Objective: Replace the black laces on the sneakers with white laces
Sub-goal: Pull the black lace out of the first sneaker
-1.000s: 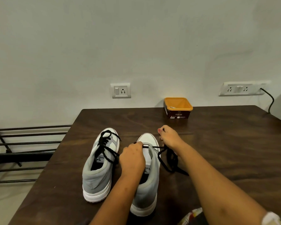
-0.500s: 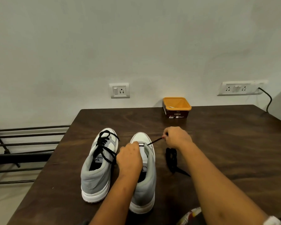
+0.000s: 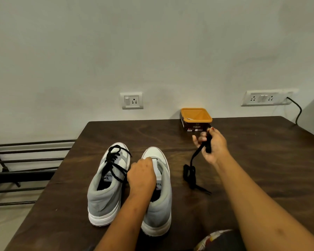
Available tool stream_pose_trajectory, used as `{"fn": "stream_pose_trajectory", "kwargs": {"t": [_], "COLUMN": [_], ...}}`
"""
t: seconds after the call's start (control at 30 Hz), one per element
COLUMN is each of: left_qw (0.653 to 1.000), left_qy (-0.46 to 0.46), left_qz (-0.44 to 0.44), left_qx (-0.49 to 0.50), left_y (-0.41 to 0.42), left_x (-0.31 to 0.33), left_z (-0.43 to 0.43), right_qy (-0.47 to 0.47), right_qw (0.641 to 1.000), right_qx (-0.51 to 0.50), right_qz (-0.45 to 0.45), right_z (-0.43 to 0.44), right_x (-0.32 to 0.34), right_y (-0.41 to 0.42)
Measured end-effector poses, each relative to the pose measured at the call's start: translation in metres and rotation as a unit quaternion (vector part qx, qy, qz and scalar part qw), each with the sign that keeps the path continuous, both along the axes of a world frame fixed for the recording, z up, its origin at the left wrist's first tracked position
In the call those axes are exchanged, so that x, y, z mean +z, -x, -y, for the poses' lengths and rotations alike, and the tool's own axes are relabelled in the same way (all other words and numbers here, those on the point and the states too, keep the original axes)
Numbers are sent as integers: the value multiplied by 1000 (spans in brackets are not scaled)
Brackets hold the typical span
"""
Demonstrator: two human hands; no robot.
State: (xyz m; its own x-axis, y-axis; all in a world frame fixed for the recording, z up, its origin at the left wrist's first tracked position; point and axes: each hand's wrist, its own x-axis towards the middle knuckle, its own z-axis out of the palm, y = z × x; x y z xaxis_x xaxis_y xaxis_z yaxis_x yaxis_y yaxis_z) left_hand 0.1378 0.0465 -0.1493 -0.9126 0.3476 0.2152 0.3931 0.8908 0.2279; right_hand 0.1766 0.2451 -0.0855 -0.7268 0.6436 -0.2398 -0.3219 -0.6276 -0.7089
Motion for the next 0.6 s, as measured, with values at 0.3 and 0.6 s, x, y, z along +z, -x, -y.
{"fn": "stream_pose_trajectory", "kwargs": {"t": [0.3,0.6], "left_qw": [996,986], "left_qy": [-84,-157], "left_qz": [24,51], "left_qx": [11,-1], "left_y": [8,6], "left_x": [9,35], "left_z": [-1,7], "right_qy": [-222,-317], "right_qw": [949,920], "right_qx": [33,60], "right_qz": [222,225], "right_z": [-6,0], "right_x": [-15,-25], "right_y": [-9,-4]}}
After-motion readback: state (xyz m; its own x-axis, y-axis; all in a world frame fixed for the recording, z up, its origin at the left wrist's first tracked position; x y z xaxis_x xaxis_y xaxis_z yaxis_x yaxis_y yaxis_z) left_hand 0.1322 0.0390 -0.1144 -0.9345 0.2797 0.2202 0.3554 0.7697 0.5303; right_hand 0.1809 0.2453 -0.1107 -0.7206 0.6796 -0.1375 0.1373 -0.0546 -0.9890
